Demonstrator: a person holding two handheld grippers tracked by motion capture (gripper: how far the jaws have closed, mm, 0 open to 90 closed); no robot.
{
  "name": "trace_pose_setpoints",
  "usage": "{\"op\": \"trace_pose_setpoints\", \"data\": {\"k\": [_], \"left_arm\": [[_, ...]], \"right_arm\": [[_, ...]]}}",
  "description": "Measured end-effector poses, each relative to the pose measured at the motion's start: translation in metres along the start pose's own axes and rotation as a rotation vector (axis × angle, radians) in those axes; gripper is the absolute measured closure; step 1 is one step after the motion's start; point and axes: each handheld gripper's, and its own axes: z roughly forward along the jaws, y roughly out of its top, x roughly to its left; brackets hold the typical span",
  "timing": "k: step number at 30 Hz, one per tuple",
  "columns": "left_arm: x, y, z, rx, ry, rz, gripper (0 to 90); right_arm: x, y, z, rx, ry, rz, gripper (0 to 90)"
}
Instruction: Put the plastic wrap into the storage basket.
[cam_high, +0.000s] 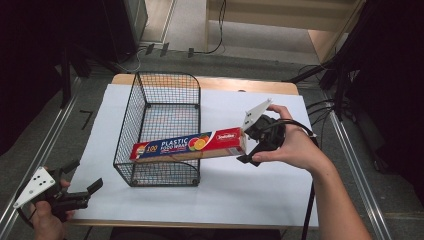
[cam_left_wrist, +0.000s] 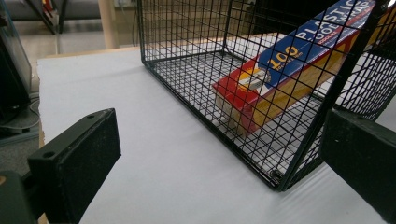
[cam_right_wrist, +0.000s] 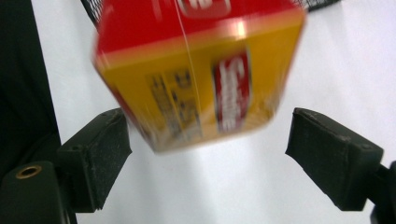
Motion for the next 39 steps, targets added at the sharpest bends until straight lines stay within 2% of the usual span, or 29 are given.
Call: {"op": "trace_pose_setpoints", "data": {"k": [4, 10, 12, 14, 17, 22, 30, 33, 39], "left_arm": [[0.000, 0.000, 0.000, 0.001, 0.000, -0.001, 0.0], [0.000, 0.000, 0.000, 0.002, 0.001, 0.001, 0.0], [0.000, 0.000, 0.000, 0.003, 0.001, 0.001, 0.0], [0.000, 0.000, 0.000, 0.003, 0.002, 0.002, 0.0], [0.000, 0.000, 0.001, 0.003, 0.001, 0.002, 0.0], [-0.001, 0.000, 0.001, 0.005, 0.002, 0.005, 0.0], [-0.002, 0.000, 0.002, 0.006, -0.003, 0.007, 0.0], [-0.002, 0.000, 0.002, 0.007, -0.001, 0.006, 0.0], [-0.003, 0.000, 0.003, 0.013, -0.001, 0.011, 0.0]], "right_arm": [[-0.003, -0.019, 0.004, -0.031, -0.009, 0.015, 14.0], [-0.006, -0.051, 0.014, -0.058, -0.043, 0.086, 13.8], [-0.006, -0.062, 0.016, -0.089, -0.083, 0.121, 13.9], [-0.007, -0.074, 0.019, -0.119, -0.084, 0.160, 12.8], [-0.008, -0.091, 0.026, -0.124, -0.109, 0.211, 8.5], [-0.008, -0.120, 0.035, -0.165, -0.161, 0.296, 0.0], [-0.007, -0.166, 0.046, -0.222, -0.285, 0.432, 0.0], [-0.005, -0.183, 0.049, -0.260, -0.339, 0.494, 0.0], [-0.003, -0.215, 0.052, -0.328, -0.379, 0.607, 0.0]]}}
